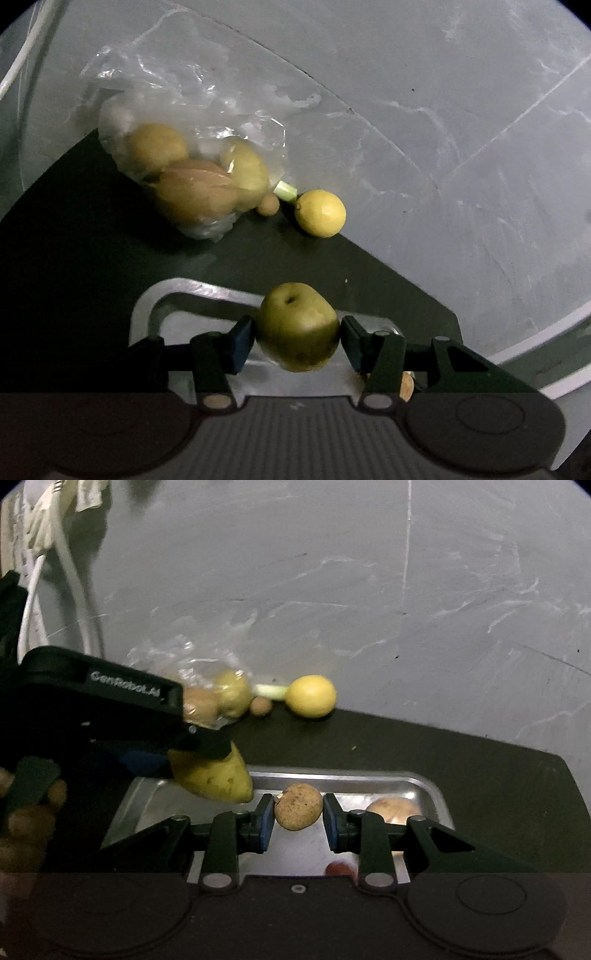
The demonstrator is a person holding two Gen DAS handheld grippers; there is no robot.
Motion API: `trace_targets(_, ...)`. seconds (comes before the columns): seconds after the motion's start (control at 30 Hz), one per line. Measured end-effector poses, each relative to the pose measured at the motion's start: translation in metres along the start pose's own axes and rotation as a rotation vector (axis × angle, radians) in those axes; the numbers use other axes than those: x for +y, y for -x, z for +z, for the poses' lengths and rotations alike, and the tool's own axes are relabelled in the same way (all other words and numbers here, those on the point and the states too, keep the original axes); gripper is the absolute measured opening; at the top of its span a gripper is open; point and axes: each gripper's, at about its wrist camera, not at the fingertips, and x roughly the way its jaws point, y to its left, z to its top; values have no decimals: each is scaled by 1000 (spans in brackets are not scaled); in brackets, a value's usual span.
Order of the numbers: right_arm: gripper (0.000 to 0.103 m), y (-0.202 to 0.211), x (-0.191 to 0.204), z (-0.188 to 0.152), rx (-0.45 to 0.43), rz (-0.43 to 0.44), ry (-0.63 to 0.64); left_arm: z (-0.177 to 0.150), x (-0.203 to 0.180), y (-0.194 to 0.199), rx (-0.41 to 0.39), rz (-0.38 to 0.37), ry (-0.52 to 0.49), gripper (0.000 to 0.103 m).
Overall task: Organize fruits
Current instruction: 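Carry the tan fruit and the green pear over the tray with both tools, then lower both held fruits onto the tray and open both tools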
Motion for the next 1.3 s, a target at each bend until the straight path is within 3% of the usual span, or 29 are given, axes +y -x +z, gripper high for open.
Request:
trace_targets(0.37,30,25,37,-33,57,43,3,-19,23,19,59,11,-56,51)
trace_targets(0.43,30,26,42,-37,69,50,7,-21,26,24,61,1,-75,39)
trace_targets(0.5,30,23,46,-40,90,58,9,-23,25,28,69,-14,-105,34)
trace_targets(0.9,30,15,61,-54,161,68,12,-33,33,28,142,7,-132,37)
trace_targets(1.1,35,18,64,-53,158,71,14,-35,34,35,155,11,-152,57)
trace_targets(1.3,53,27,65,-53,154,64,8,-36,30,47,145,21,-207,82)
